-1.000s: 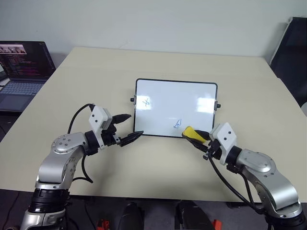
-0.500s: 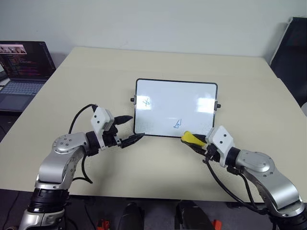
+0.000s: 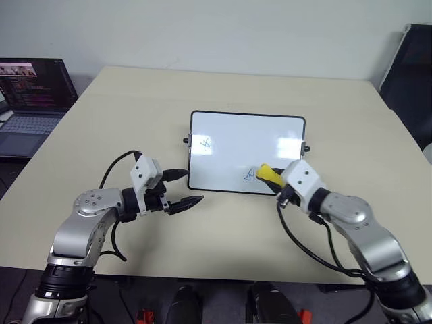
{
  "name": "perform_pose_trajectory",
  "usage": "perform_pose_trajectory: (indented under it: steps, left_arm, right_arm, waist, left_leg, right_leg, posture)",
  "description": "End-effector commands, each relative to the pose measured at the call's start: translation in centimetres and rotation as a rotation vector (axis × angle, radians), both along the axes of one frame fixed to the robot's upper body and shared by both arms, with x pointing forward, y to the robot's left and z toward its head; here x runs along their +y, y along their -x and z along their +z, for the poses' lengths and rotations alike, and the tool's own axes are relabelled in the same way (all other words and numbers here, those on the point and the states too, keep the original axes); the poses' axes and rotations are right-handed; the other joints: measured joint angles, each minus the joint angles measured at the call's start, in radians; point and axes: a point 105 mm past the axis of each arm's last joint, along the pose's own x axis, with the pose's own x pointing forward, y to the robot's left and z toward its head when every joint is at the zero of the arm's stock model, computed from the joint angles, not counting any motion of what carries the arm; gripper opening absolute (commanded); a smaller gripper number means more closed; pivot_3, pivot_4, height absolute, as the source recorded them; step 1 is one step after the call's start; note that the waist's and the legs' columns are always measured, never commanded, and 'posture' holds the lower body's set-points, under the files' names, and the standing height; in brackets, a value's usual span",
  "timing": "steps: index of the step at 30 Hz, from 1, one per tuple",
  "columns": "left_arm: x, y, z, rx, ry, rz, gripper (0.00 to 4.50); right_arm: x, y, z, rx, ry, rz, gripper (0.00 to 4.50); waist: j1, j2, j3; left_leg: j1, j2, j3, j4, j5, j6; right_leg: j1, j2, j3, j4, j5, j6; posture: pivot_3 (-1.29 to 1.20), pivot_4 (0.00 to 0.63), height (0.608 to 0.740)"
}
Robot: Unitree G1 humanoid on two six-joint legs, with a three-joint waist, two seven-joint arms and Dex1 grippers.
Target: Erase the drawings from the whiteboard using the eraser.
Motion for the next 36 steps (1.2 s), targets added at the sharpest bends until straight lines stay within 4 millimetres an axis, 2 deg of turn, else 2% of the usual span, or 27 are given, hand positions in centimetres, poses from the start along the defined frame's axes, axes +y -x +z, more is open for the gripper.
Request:
perform_pose_trajectory:
  steps: [1,5,9,11,15,17,20,24,30,32,36]
  left_arm:
    - [-0.4,0.0,0.8,-0.042,-0.008,-0.031,4.5]
    - [-0.7,0.0,0.8,-0.045,-0.003,-0.043,4.5]
    - [-0.8,0.1,0.7,-0.041,0.0,-0.047,4.5]
    - [-0.7,0.1,0.6,-0.04,0.001,-0.045,4.5]
    - [-0.1,0.0,0.0,-0.035,0.001,-0.038,4.5]
    - [0.0,0.0,-0.1,-0.035,0.002,-0.038,4.5]
    - [0.0,0.0,-0.2,-0.035,0.003,-0.039,4.5]
    - [-0.1,0.1,-0.3,-0.035,0.006,-0.042,4.5]
    - [-0.1,0.0,-0.2,-0.037,0.008,-0.042,4.5]
    - [-0.1,0.0,-0.2,-0.037,0.007,-0.041,4.5]
    - [-0.1,0.1,-0.2,-0.037,0.008,-0.04,4.5]
  right_arm:
    - [0.7,-1.9,0.9,-0.106,0.041,-0.058,1.1]
    - [1.4,-2.8,-0.2,-0.095,0.091,-0.068,1.1]
    - [2.2,-0.9,-3.7,0.042,0.212,0.058,1.1]
    - [2.1,-0.5,-4.3,0.058,0.248,0.077,1.1]
    - [0.8,-1.6,-3.7,-0.007,0.303,0.006,1.1]
    - [-0.5,-3.0,-2.3,-0.075,0.293,-0.097,1.1]
    - [-1.6,-3.9,-1.0,-0.124,0.271,-0.172,1.1]
    - [-1.1,-3.5,-1.6,-0.082,0.272,-0.131,1.1]
    - [1.1,-0.5,-4.5,0.077,0.345,0.096,1.1]
    - [1.1,-0.9,-4.1,0.043,0.363,0.076,1.1]
    - [-0.2,-3.2,-1.5,-0.11,0.365,-0.065,1.1]
  waist:
    - [0.001,0.0,0.0]
    - [0.002,0.0,0.0]
    - [0.002,0.0,0.0]
    - [0.002,0.0,0.0]
    - [0.002,0.0,0.0]
    - [0.002,0.0,0.0]
    - [0.002,0.0,0.0]
    - [0.002,-0.001,-0.001]
    - [0.002,-0.001,-0.001]
    - [0.001,-0.001,-0.001]
    - [0.0,-0.001,-0.001]
  left_leg:
    - [0.0,0.0,0.0,0.0,0.0,0.0]
    - [0.0,0.0,0.0,-0.001,0.0,0.0]
    - [0.0,0.0,0.0,0.0,0.0,0.0]
    - [0.001,0.0,0.0,0.0,0.0,0.0]
    - [0.001,0.0,-0.001,0.003,0.001,0.001]
    - [0.002,0.0,-0.001,0.003,0.002,0.001]
    - [0.002,0.0,-0.001,0.006,0.003,0.001]
    - [0.002,0.0,-0.001,0.009,0.003,0.001]
    - [0.002,0.0,-0.001,0.008,0.003,0.002]
    - [0.002,0.0,-0.001,0.007,0.003,0.002]
    - [0.002,0.0,-0.001,0.007,0.003,0.002]
  right_leg:
    - [0.0,0.0,0.0,0.0,0.001,0.001]
    - [0.0,0.0,-0.001,0.0,0.002,0.003]
    - [0.0,0.0,-0.001,0.0,0.002,0.004]
    - [0.001,0.0,-0.001,0.001,0.0,0.0]
    - [0.002,0.0,-0.001,0.001,0.002,0.0]
    - [0.001,0.0,-0.001,0.001,0.003,-0.001]
    - [0.0,0.0,-0.001,0.001,0.005,-0.001]
    - [0.001,0.0,-0.001,0.001,0.006,0.0]
    - [0.001,0.0,-0.001,0.001,0.006,0.0]
    - [0.001,0.0,-0.001,0.0,0.006,0.0]
    - [0.0,0.0,-0.001,0.001,0.006,0.0]
  posture:
    - [0.0,0.15,0.74]
    - [0.0,0.15,0.74]
    - [0.0,0.15,0.74]
    - [0.0,0.15,0.74]
    - [0.0,0.15,0.74]
    - [0.0,0.15,0.74]
    - [0.0,0.15,0.74]
    - [0.0,0.15,0.74]
    - [0.0,0.15,0.74]
    - [0.0,0.15,0.74]
    - [0.0,0.15,0.74]
